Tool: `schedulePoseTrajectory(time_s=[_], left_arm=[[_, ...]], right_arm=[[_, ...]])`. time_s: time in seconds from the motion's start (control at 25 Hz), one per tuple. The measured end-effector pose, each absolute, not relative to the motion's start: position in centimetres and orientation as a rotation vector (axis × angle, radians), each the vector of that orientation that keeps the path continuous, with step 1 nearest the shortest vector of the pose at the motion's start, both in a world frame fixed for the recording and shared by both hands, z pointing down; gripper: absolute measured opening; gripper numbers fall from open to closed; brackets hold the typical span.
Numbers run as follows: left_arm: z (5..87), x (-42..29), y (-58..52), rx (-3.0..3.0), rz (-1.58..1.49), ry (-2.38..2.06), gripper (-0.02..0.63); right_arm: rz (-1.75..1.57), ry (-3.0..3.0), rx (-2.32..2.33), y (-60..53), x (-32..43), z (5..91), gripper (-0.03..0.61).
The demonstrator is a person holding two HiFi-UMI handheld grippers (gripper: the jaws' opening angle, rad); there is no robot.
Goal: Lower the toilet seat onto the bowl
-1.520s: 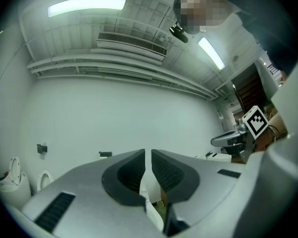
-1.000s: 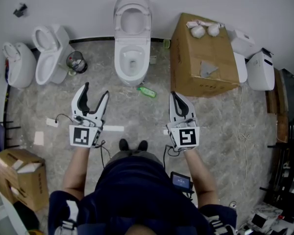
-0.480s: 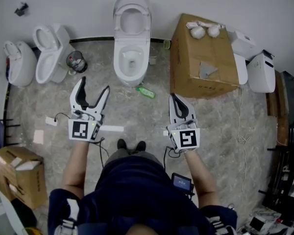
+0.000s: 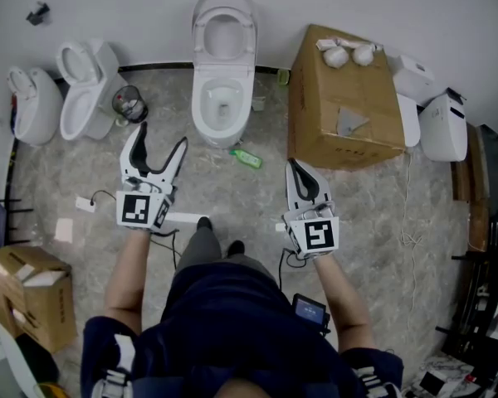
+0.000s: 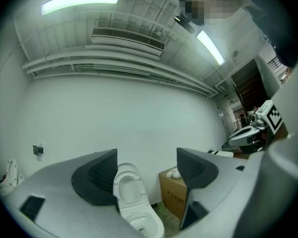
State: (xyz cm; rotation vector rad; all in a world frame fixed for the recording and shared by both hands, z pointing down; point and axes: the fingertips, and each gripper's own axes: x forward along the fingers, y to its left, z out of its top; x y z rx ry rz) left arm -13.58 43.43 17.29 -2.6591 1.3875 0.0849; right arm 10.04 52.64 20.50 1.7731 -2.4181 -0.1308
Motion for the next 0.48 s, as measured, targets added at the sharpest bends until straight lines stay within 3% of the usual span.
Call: schedulePoseTrajectory(time_s=[0.48], left_arm=[[18.0,-12.6,34.5,-2.693,0.089,1.336,0.359]], right_arm=[[-0.128,-2.386,1.817,45.2,10.5,20.9,0.02]])
